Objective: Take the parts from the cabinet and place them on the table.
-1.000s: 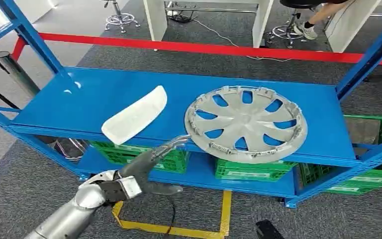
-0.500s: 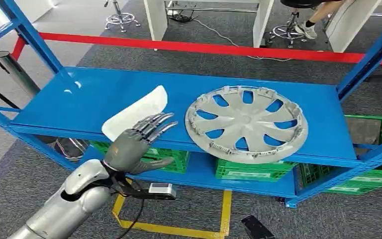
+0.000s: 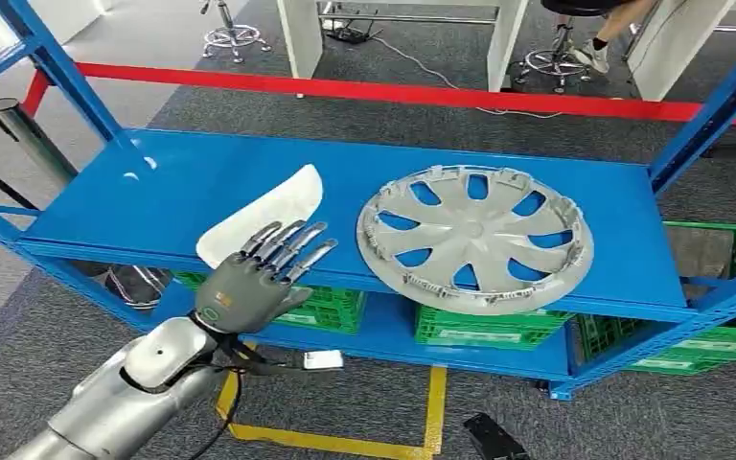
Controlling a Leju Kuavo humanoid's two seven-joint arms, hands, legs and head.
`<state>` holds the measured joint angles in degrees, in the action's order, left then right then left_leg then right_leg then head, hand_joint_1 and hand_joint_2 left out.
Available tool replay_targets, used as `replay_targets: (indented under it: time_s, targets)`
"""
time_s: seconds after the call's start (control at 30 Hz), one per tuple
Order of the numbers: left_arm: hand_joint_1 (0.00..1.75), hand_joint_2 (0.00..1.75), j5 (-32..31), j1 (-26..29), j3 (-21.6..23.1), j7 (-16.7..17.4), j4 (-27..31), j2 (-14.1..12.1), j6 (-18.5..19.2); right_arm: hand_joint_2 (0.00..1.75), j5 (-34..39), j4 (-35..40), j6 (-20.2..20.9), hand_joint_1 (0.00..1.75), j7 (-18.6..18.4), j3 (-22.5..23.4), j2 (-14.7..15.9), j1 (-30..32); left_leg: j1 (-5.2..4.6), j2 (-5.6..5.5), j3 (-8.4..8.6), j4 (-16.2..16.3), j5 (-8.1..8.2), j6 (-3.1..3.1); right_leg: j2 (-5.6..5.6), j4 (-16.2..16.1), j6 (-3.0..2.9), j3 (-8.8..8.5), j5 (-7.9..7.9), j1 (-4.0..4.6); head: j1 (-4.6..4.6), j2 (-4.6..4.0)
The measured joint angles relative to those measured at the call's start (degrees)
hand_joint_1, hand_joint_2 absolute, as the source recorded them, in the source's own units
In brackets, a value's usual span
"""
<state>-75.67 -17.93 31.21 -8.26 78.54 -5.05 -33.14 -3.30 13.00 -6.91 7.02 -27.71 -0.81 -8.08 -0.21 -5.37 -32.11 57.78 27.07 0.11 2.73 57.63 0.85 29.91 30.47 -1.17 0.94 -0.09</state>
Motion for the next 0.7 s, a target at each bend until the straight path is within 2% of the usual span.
replay_targets:
  time_s: [0.23,0.33,0.53,0.7]
  targets:
    - [0.00,1.75,0.7,-3.0,0.9,0.7,-7.1,0.5,1.1,0.00,-0.4,0.0,0.3,0.00,-0.2,0.0,0.0,-0.1,0.00,0.01,0.00,0.0,0.00,0.00,0.02,0.0,0.00,0.00,0.00,0.00,0.00,0.00]
    - [0.00,1.75,2.6,-4.2,1.3,0.5,-9.4,0.9,4.1,0.00,-1.0,0.0,0.7,0.00,-0.3,0.0,0.0,-0.2,0.00,0.01,-0.01,0.0,0.00,0.00,0.02,0.0,0.00,0.01,0.00,0.00,0.02,0.00]
    - [0.00,1.75,3.1,-8.4,2.3,0.8,-17.7,3.1,7.2,0.00,-1.7,0.1,0.9,0.00,-0.6,0.0,0.0,-0.6,0.00,0.01,-0.02,0.1,0.00,0.00,0.02,0.0,0.01,-0.01,-0.01,0.00,0.00,0.00]
    - [0.00,1.75,3.1,-10.4,2.8,1.0,-22.0,4.2,7.5,0.00,-2.0,0.2,1.0,0.00,-0.7,0.0,0.0,-0.7,0.00,0.02,-0.04,0.1,0.00,0.00,0.03,0.0,0.03,-0.01,-0.02,0.00,0.02,0.00]
